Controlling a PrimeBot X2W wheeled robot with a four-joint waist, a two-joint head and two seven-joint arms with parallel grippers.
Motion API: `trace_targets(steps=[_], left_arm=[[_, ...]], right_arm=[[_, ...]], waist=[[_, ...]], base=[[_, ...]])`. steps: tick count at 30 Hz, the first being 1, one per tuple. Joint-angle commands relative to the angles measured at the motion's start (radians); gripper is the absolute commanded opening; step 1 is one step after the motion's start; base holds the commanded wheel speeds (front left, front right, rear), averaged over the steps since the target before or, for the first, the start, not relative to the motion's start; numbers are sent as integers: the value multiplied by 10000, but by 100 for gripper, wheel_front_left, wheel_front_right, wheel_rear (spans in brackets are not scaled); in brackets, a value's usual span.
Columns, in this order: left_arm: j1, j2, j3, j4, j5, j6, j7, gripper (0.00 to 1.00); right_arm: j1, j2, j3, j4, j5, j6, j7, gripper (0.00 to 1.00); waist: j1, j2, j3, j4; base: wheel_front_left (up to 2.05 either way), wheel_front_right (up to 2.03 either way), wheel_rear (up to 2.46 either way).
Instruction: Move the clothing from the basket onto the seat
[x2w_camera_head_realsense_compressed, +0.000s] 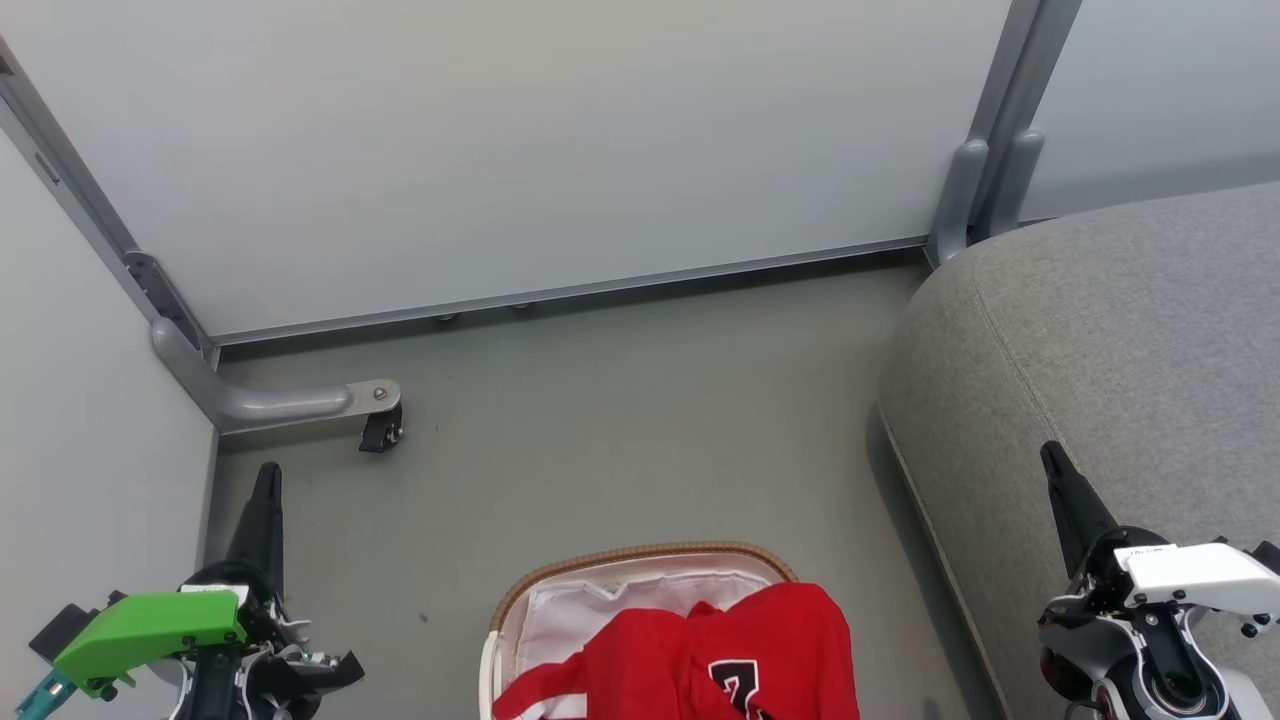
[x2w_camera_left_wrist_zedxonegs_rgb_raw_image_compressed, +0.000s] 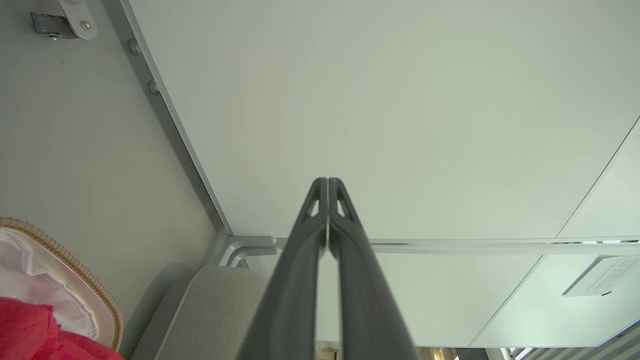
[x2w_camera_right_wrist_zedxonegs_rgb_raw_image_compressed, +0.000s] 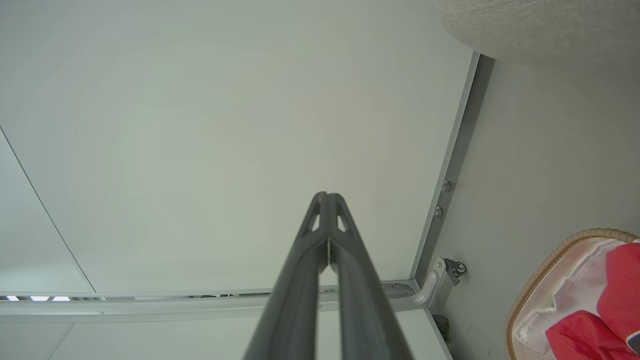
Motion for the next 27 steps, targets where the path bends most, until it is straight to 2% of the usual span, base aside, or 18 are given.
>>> trace_targets(steps=[1, 27], left_arm=[[-40, 10, 49, 0, 43, -54, 42, 0], [-45, -14, 78, 2, 76, -54, 76, 0]], right_arm=[[117, -17, -36, -1, -35, 8, 43, 0], [110, 12, -78, 2, -76, 8, 63, 0]], waist=[[0, 0, 0, 0], [0, 0, 0, 0]], base=[[0, 0, 0], [0, 0, 0]])
